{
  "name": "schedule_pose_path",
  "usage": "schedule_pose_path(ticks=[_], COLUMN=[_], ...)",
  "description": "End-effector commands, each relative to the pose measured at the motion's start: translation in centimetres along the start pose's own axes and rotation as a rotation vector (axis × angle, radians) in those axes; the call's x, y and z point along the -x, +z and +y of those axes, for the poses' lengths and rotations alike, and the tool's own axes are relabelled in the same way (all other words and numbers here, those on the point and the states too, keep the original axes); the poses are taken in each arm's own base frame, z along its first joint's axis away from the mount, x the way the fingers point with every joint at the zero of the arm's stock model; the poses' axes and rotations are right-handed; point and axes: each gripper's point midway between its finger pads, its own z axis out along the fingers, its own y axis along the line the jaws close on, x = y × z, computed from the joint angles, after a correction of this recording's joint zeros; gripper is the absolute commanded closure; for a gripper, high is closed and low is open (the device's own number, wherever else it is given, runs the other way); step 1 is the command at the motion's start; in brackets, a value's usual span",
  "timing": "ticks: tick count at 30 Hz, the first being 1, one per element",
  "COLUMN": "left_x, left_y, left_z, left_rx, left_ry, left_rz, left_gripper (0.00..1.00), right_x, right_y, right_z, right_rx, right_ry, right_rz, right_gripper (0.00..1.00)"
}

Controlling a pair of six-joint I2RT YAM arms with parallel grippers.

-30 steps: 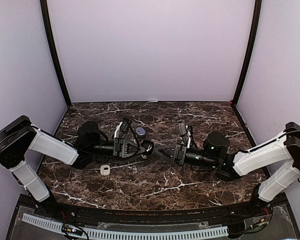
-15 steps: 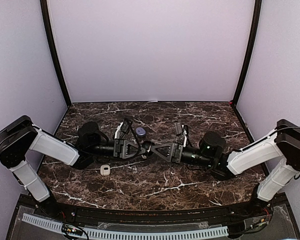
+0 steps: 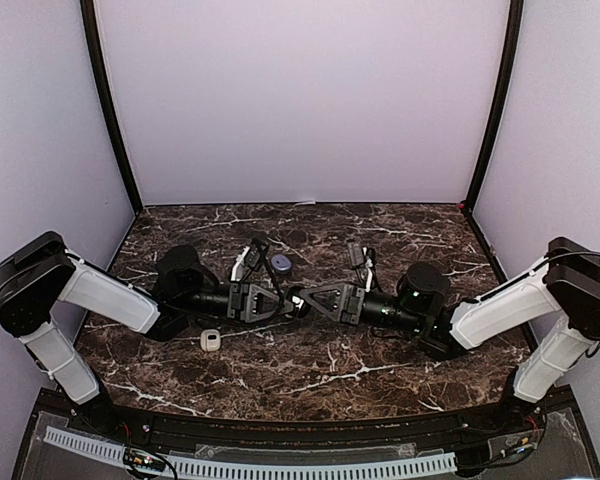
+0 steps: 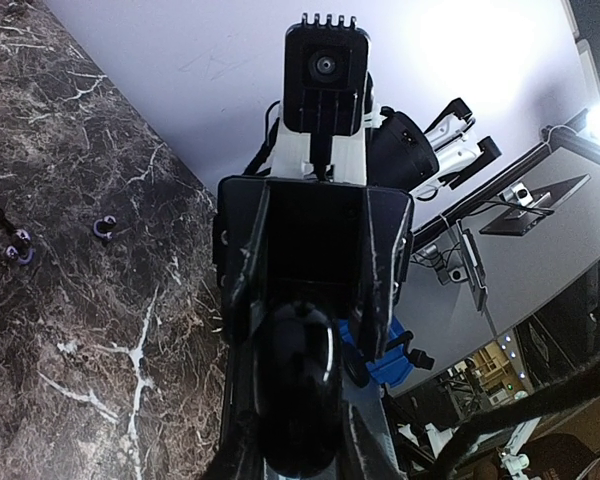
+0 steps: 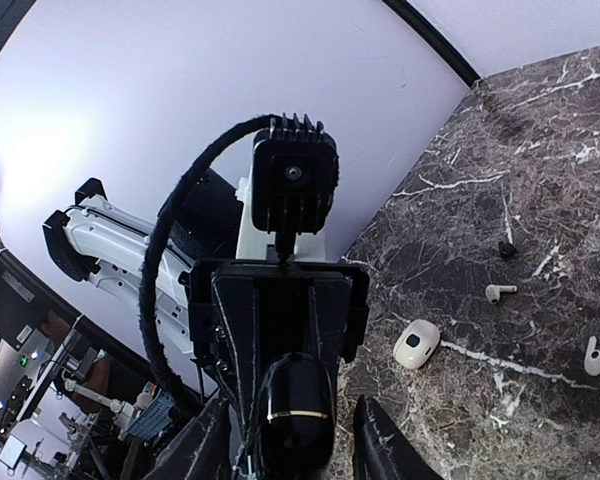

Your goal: Insert the wireless bluetooth earbuds into the charging case

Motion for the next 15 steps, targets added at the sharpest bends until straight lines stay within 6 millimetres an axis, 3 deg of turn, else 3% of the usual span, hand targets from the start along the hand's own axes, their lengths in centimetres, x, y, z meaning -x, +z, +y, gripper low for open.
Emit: schedule_pose_path(ticks=[1,9,15], left_x=[0.1,-0.1,-0.6], left_y=[0.0,0.0,-0.1], left_z=[-1.2,-1.0,0.0], left_rx=[-0.04,-0.032,0.02], left_ry=[0.064,0.07,0.077], left_rz=[0.001,0.006,0.012], left_gripper=[0.82,0.8,0.65], right_x=[1.6,1.4,1.4], right_y=[0.1,0.0,-0.4], right_z=[1.5,1.3,0.8], right_rx=[0.061,0.051,0.012], right_ry=[-0.028,-0.048,-0.083], right_rz=[-0.054,-0.048,-0.04], right_gripper=[0.63,0.78,0.87])
